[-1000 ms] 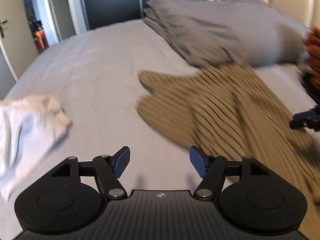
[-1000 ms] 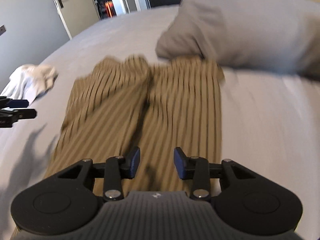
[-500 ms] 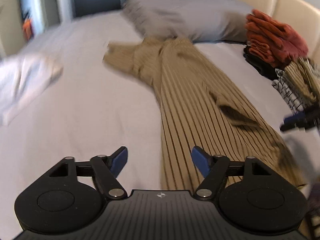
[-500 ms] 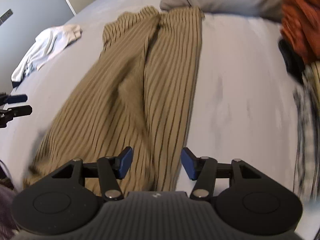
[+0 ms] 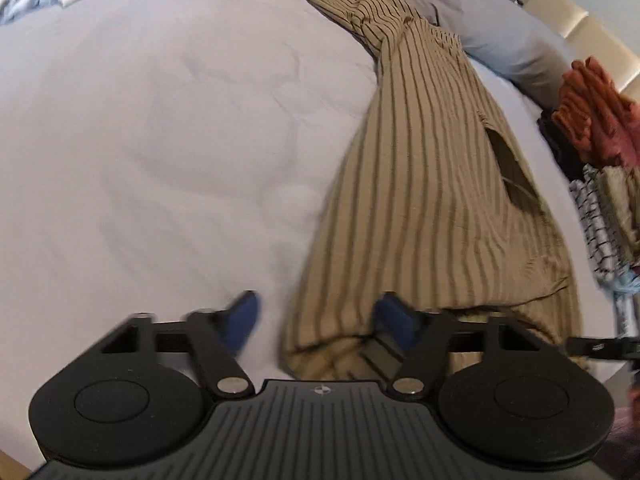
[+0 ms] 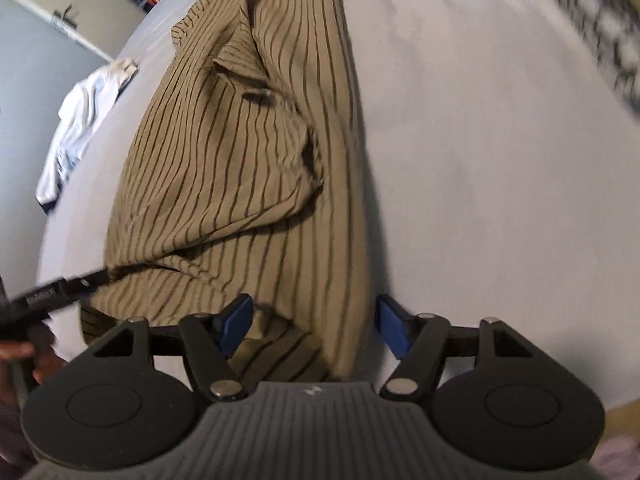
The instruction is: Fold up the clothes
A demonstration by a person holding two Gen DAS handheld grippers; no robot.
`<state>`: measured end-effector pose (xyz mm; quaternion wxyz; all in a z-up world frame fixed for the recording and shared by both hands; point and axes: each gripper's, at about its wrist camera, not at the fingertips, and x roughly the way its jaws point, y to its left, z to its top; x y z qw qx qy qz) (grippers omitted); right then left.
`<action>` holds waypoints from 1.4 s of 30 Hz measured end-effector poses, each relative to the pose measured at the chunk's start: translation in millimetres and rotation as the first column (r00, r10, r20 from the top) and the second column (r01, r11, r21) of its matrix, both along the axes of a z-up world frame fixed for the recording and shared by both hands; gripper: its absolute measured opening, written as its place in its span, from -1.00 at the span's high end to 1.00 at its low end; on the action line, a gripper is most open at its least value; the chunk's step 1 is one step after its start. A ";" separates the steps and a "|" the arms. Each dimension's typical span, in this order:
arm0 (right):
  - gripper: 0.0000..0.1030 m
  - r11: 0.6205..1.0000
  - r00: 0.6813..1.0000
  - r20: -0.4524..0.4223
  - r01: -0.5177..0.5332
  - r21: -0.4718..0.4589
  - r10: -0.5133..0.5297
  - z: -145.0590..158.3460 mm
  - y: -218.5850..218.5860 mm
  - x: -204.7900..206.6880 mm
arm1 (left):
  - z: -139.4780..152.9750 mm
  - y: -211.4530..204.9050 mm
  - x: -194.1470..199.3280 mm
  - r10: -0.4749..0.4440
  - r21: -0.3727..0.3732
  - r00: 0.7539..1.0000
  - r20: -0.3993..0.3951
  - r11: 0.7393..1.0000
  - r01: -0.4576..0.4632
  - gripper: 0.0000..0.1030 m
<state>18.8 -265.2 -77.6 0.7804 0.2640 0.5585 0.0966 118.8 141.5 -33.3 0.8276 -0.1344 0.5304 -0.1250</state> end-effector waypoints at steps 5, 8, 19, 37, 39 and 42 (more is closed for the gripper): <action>0.89 0.999 1.000 0.019 -0.025 -0.023 0.025 13.1 6.9 -3.5 | 1.9 0.2 -2.1 0.008 -0.049 1.000 0.002 0.999 -0.008 0.97; 0.92 0.999 0.997 0.054 -0.045 -0.017 0.046 39.0 1.2 -6.9 | 34.2 5.0 -13.6 -0.004 -0.085 0.998 0.065 0.996 0.010 0.98; 0.96 0.959 0.968 -0.013 -0.251 -0.129 0.251 89.6 -6.4 -42.7 | 86.1 7.2 -89.1 -0.102 0.000 0.993 0.065 0.995 0.102 1.00; 0.80 0.947 0.958 -0.072 -0.284 -0.150 0.276 46.2 -4.1 -62.5 | 53.0 6.1 -95.8 -0.066 0.092 0.996 -0.058 0.993 0.072 -0.15; 0.32 0.941 0.956 -0.056 -0.292 -0.169 0.287 52.0 -5.3 -54.2 | 59.0 10.1 -81.4 -0.054 0.080 0.997 -0.064 0.995 0.059 -0.16; 0.01 0.938 0.957 -0.016 -0.287 -0.194 0.289 63.1 -6.6 -35.9 | 68.0 14.2 -54.9 -0.042 0.055 0.998 -0.047 0.997 0.045 -0.20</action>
